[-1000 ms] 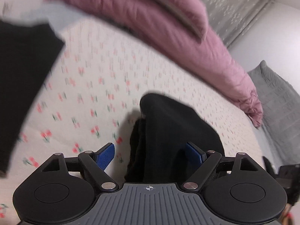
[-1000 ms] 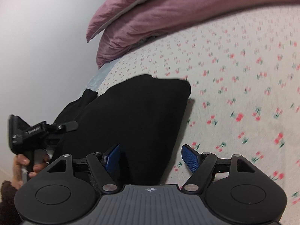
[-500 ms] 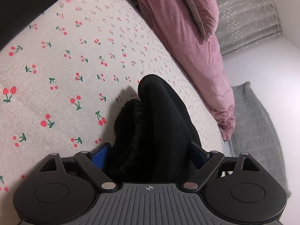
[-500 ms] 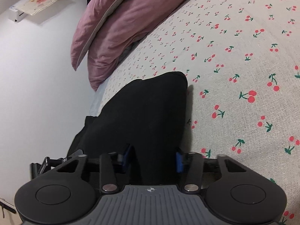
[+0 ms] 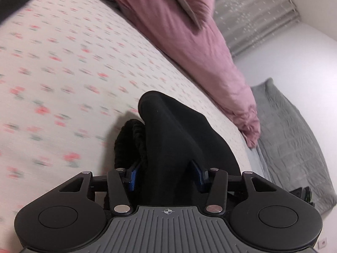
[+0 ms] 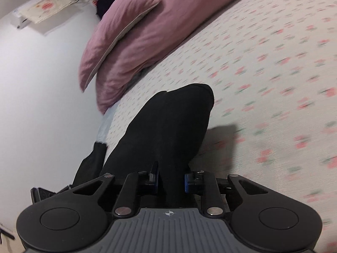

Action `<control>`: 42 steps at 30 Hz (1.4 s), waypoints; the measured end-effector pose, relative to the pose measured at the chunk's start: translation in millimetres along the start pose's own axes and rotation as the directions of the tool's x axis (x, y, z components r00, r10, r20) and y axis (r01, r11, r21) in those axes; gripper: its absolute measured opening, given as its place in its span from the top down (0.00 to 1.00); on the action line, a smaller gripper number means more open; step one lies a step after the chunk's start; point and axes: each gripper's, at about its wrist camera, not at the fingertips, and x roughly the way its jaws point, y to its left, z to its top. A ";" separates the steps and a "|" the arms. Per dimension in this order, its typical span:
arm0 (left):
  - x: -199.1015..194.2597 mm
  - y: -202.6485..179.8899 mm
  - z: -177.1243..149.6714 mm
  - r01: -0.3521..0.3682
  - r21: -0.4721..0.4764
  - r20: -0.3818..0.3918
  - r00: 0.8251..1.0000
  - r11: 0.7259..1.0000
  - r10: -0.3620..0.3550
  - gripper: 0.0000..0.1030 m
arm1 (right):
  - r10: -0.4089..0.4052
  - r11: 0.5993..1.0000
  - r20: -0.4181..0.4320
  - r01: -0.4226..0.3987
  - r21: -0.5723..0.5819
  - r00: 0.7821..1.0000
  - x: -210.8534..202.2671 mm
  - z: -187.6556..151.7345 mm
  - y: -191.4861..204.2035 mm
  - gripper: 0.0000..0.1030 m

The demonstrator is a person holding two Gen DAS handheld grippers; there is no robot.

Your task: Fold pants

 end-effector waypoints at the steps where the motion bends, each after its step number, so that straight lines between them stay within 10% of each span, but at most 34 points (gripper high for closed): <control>1: 8.8 -6.7 -3.7 0.011 0.003 -0.008 1.000 1.000 -0.011 0.56 | -0.009 1.000 0.013 0.009 0.009 1.000 -10.1 6.0 -8.8 0.78; 16: 130.7 -76.7 -10.2 0.127 0.078 0.002 0.992 0.989 -0.127 0.57 | -0.119 0.973 0.216 0.158 -0.171 0.969 -40.7 98.0 -59.2 0.73; 21: 163.6 -80.3 -7.3 0.059 0.105 0.043 0.997 0.993 -0.064 0.34 | -0.309 0.930 0.175 0.335 -0.150 0.935 -13.4 98.4 -86.5 0.51; 42: 88.2 -130.8 -52.9 -0.049 0.331 -0.036 0.997 0.942 0.065 0.31 | -0.383 0.803 0.182 0.424 -0.419 0.906 -33.6 39.2 -27.8 0.19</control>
